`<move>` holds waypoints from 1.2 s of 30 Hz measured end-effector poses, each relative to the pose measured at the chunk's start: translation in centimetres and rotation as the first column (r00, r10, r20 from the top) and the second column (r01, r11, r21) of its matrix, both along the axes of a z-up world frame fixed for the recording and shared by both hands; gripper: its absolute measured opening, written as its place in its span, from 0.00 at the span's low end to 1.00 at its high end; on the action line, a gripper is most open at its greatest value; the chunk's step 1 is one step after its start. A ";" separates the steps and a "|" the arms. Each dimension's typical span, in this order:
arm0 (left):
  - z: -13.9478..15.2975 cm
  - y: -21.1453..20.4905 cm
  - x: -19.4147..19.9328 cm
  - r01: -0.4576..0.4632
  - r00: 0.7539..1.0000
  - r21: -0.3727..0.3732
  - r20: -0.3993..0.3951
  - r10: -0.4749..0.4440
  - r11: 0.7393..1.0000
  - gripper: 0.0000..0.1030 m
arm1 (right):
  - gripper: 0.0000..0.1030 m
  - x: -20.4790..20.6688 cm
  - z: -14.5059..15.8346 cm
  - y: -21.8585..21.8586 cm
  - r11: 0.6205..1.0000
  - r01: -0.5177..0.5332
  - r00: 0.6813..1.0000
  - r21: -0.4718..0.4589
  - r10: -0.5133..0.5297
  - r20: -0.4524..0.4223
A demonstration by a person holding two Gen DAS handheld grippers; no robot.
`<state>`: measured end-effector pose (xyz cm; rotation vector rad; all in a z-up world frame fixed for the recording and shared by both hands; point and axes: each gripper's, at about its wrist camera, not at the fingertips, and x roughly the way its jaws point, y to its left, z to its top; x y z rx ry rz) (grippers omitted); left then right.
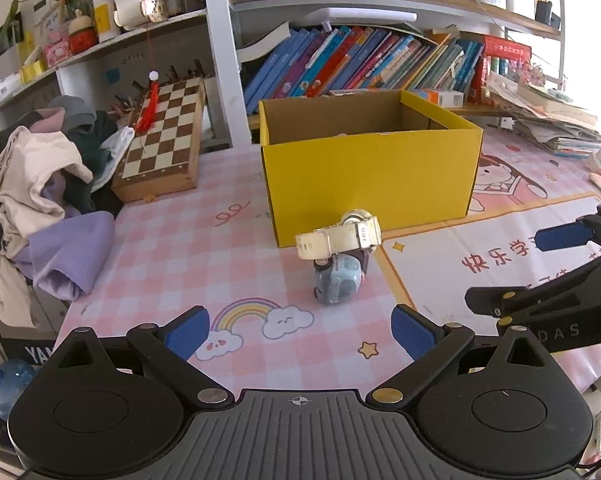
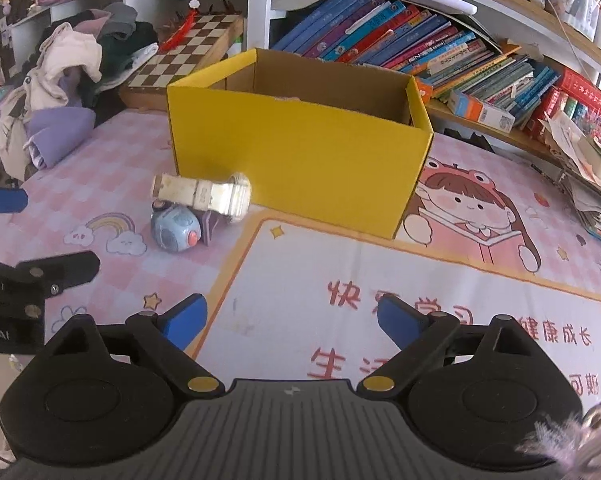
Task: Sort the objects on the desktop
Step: 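Lower the right tool onto the white watch while the left tool descends to the grey toy car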
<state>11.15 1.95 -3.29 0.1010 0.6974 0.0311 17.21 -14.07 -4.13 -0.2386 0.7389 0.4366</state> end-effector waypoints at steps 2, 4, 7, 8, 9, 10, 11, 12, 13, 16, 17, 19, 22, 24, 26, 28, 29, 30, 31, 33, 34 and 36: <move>0.0 -0.1 0.3 0.004 1.000 0.000 -0.001 -0.004 1.000 0.96 | 0.87 0.4 0.1 0.1 1.000 -0.013 1.000 0.007 0.013 -0.001; -0.1 -0.1 0.6 0.006 1.000 -0.005 -0.004 -0.006 1.000 0.95 | 0.84 0.9 0.2 0.2 1.000 -0.026 1.000 0.014 0.026 -0.004; -0.1 0.0 1.0 0.001 1.000 -0.008 -0.005 -0.001 1.000 0.95 | 0.79 1.5 0.2 0.4 0.999 -0.043 0.999 0.023 0.044 -0.015; -0.1 0.0 1.1 -0.002 1.000 -0.008 -0.006 0.002 1.000 0.95 | 0.79 1.8 0.2 0.4 0.998 -0.049 0.999 0.026 0.049 -0.019; -0.2 0.1 1.3 -0.005 1.000 -0.010 -0.010 0.005 1.000 0.95 | 0.78 2.0 0.2 0.5 0.998 -0.055 0.998 0.029 0.056 -0.022; -0.3 0.1 1.5 -0.008 1.000 -0.011 -0.015 0.008 1.000 0.95 | 0.78 2.2 0.2 0.6 0.997 -0.063 0.998 0.033 0.064 -0.024; -0.4 0.2 1.6 -0.010 1.000 -0.013 -0.022 0.009 1.000 0.95 | 0.78 2.5 0.2 0.8 0.997 -0.072 0.997 0.036 0.073 -0.027; -0.5 0.2 1.8 -0.010 1.000 -0.015 -0.030 0.009 1.000 0.95 | 0.78 2.7 0.1 1.0 0.996 -0.082 0.996 0.038 0.083 -0.031; -0.6 0.2 2.0 -0.009 0.999 -0.017 -0.037 0.009 1.000 0.94 | 0.78 2.9 0.1 1.2 0.995 -0.092 0.995 0.041 0.094 -0.034; -0.9 0.5 2.4 -0.026 0.998 -0.025 -0.052 0.024 0.999 0.94 | 0.78 4.0 -0.1 1.8 0.993 -0.108 0.993 0.042 0.110 -0.051; -1.0 0.6 2.5 -0.030 0.998 -0.028 -0.057 0.029 0.999 0.94 | 0.78 4.4 -0.1 1.8 0.993 -0.108 0.992 0.054 0.111 -0.059; -1.2 0.6 2.8 -0.033 0.997 -0.024 -0.066 0.031 0.999 0.94 | 0.79 5.2 0.0 1.9 0.991 -0.105 0.991 0.082 0.111 -0.074; -1.5 0.6 3.2 -0.029 0.997 -0.020 -0.075 0.028 0.999 0.94 | 0.79 6.4 0.0 2.1 0.990 -0.098 0.990 0.106 0.108 -0.093; -1.7 0.5 3.6 -0.028 0.996 -0.019 -0.082 0.027 0.999 0.94 | 0.78 7.4 0.0 2.2 0.987 -0.094 0.987 0.127 0.109 -0.120; -2.0 0.2 4.1 -0.022 0.996 -0.018 -0.088 0.021 1.000 0.94 | 0.76 8.4 0.0 2.4 0.985 -0.089 0.982 0.150 0.112 -0.150; -2.3 0.0 4.5 -0.012 0.995 -0.016 -0.094 0.011 1.000 0.93 | 0.73 9.5 0.0 2.6 0.980 -0.083 0.976 0.179 0.116 -0.183; -2.5 -0.2 4.8 -0.006 0.995 -0.015 -0.098 0.005 1.000 0.92 | 0.71 10.1 0.0 2.8 0.978 -0.078 0.973 0.194 0.117 -0.199; -2.6 -0.4 5.0 0.000 0.995 -0.012 -0.101 -0.002 1.000 0.92 | 0.70 10.7 0.0 2.9 0.975 -0.067 0.968 0.212 0.115 -0.222; -2.7 -0.6 5.3 0.006 0.995 -0.008 -0.104 -0.007 1.000 0.92 | 0.69 11.4 -0.1 3.0 0.972 -0.054 0.963 0.228 0.112 -0.246; -2.9 -0.9 5.8 0.017 0.994 0.000 -0.105 -0.017 1.000 0.91 | 0.69 12.6 -0.3 3.6 0.969 -0.048 0.951 0.244 0.119 -0.287; -3.0 -1.0 6.1 0.021 0.994 0.003 -0.106 -0.021 1.000 0.91 | 0.69 13.0 -0.4 3.9 0.966 -0.055 0.945 0.252 0.132 -0.300; -3.2 -1.1 6.6 0.029 0.994 0.007 -0.110 -0.028 1.000 0.91 | 0.69 13.6 -0.5 4.6 0.960 -0.070 0.932 0.272 0.160 -0.326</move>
